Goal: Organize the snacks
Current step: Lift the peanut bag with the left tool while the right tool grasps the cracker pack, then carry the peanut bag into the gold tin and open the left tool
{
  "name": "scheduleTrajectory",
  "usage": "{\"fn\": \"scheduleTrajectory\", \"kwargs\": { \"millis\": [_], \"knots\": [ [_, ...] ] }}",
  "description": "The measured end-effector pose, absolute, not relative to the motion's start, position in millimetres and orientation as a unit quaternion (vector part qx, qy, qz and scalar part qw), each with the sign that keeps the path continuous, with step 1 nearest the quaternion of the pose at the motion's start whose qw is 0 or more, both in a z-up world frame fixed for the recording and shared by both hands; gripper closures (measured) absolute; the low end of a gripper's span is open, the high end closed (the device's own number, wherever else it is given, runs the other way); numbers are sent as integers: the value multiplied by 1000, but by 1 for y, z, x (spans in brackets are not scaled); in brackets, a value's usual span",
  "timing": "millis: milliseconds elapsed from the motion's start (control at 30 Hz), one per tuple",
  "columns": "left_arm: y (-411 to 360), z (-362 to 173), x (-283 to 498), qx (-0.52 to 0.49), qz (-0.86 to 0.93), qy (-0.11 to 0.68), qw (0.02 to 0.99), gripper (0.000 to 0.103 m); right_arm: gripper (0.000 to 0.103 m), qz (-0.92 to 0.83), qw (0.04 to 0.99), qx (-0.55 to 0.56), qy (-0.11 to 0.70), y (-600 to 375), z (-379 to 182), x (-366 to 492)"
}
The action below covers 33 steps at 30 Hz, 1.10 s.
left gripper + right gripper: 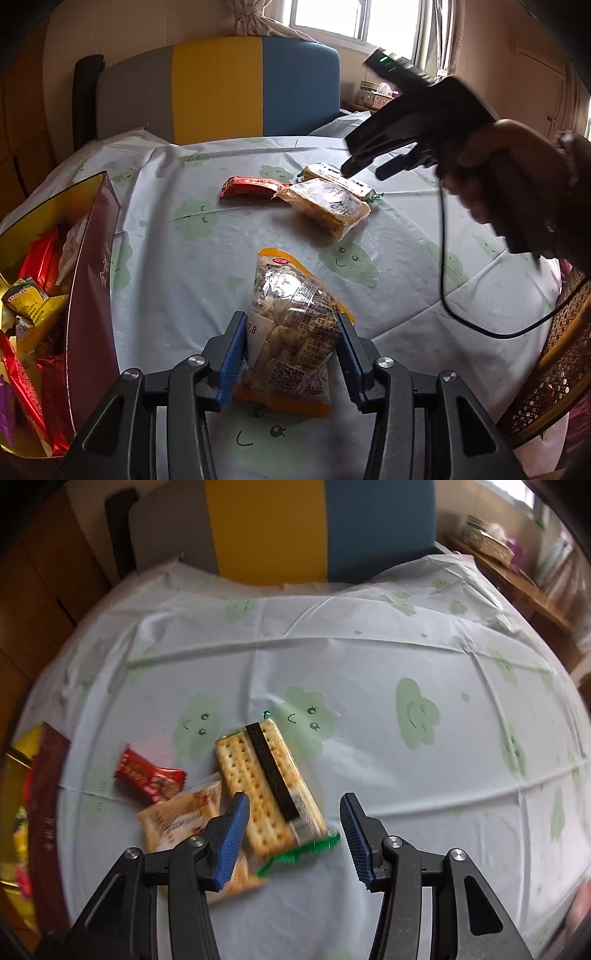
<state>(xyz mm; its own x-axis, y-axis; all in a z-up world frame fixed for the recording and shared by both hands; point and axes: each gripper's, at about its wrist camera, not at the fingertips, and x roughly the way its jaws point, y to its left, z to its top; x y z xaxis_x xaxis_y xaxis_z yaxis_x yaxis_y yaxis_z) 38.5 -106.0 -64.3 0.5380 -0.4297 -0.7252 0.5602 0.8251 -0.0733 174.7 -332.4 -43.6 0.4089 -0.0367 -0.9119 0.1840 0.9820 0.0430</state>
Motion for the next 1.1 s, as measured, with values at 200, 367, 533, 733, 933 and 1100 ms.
{"fn": "scheduleTrajectory", "kwargs": {
  "millis": [200,367,533,733,933,1100],
  "knots": [
    [-103,-64,41,67,-285,391,873,54,45,-48,837,80,539,-335,-48,184],
    [-101,-63,41,60,-284,393,873,54,44,-11,834,76,547,-324,-46,180],
    [-102,-63,40,60,-282,394,873,53,43,-24,827,32,561,-310,-61,185],
    [-102,-63,41,63,-281,393,873,53,50,-30,830,27,557,-311,-57,179],
    [-101,-64,42,61,-281,391,874,53,50,-49,827,11,559,-323,-40,141],
    [-103,-64,40,66,-278,388,876,53,50,-67,787,31,612,-346,-57,106]
  ]
}}
